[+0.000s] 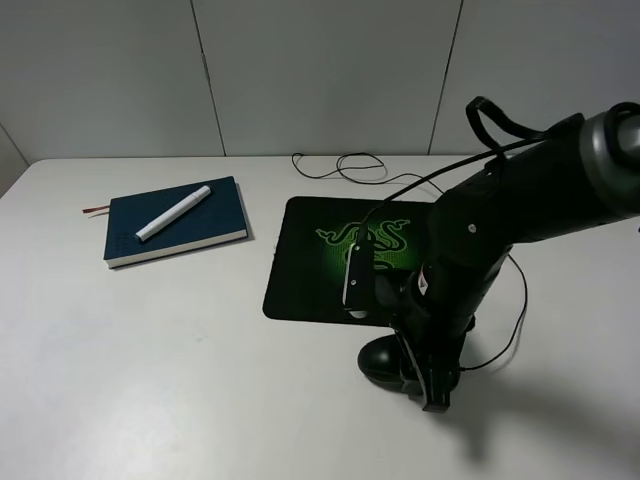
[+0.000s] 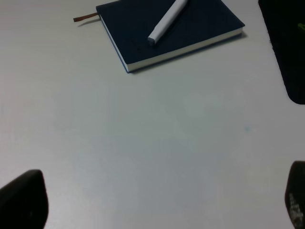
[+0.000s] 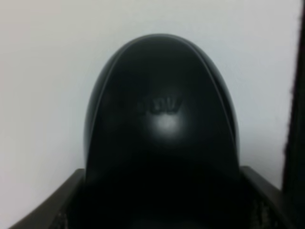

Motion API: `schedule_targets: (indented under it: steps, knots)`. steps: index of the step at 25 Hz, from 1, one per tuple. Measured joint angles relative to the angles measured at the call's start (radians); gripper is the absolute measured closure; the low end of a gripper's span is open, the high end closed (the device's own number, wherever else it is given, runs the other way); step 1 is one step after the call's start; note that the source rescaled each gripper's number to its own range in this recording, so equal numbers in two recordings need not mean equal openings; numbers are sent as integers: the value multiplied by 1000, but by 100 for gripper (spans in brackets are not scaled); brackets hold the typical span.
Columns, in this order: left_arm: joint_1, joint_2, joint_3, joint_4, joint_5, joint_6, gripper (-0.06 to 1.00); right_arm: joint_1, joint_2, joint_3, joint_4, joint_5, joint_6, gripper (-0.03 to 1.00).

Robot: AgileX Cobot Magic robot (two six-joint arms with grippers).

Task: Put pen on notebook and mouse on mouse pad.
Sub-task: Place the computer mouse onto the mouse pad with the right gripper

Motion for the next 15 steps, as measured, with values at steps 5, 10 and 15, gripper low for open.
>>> schedule_targets:
  steps: [5,10,15]
  knots:
    - [0,0,0,0,0,0,-6,0,-56,0,0,57,43,96]
    - [0,0,0,-1,0,0,-6,0,-85,-24,-1,121,113,96]
    - [0,0,0,-1,0,0,-6,0,-85,-124,-6,199,159,96]
